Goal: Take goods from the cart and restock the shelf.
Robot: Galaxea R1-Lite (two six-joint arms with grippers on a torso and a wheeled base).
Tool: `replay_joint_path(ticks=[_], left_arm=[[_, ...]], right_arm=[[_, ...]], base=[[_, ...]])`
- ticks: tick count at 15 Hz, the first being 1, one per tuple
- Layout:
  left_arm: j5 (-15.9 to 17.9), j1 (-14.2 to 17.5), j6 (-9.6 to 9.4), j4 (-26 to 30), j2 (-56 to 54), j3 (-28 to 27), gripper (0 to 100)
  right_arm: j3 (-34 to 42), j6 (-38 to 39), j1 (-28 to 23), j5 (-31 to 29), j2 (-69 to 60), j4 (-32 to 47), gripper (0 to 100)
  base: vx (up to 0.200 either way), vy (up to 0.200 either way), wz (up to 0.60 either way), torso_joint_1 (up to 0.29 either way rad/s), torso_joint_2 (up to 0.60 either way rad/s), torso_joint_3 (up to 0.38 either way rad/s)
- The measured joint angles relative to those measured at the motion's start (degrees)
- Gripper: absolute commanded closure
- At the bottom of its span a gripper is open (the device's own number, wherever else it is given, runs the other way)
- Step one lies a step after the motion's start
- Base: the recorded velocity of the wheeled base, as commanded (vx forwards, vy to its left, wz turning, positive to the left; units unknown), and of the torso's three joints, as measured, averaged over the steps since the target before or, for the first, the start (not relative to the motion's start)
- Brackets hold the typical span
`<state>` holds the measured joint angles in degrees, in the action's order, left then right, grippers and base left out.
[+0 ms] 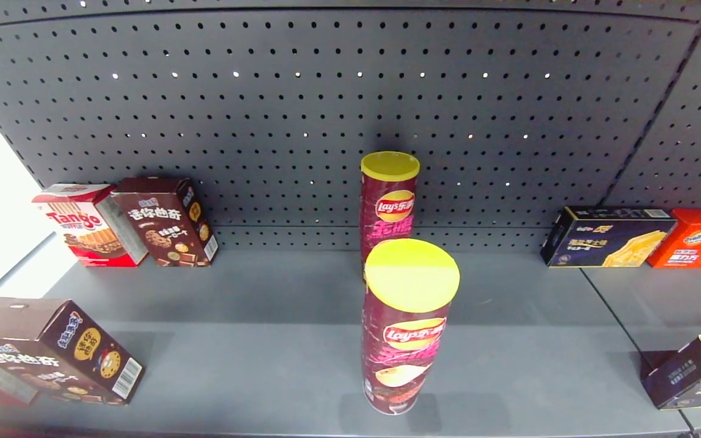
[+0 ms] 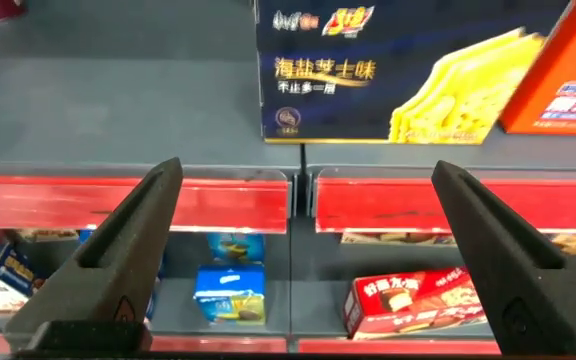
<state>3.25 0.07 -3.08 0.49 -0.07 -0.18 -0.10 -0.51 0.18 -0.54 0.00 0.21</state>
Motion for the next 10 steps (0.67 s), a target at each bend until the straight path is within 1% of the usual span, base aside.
replay_joint_path(ticks=[1,2,4,10], left_arm=[[0.0,0.0,0.0,0.02,0.02,0.0,0],[0.05,-0.05,-0.17,-0.02,0.0,0.0,0],[-0.06,0.02,0.22,0.0,0.0,0.0,0],[-0.04,-0.05,0.07,-0.05,0.02,0.02,0]], right_arm=[[0.0,0.0,0.0,0.0,0.0,-0.02,0],[0.0,0.0,-0.05,0.02,0.0,-0.02,0],[0.0,0.0,-0.05,-0.01,0.0,0.01,0],[0.0,0.0,-0.05,0.0,0.0,-0.02,0]], base=[[0.0,-0.2,0.0,0.007,0.0,0.002],[0.0,0.0,0.0,0.0,0.0,0.0],[0.0,0.0,0.0,0.0,0.0,0.0],[0.0,0.0,0.0,0.0,0.0,0.0]])
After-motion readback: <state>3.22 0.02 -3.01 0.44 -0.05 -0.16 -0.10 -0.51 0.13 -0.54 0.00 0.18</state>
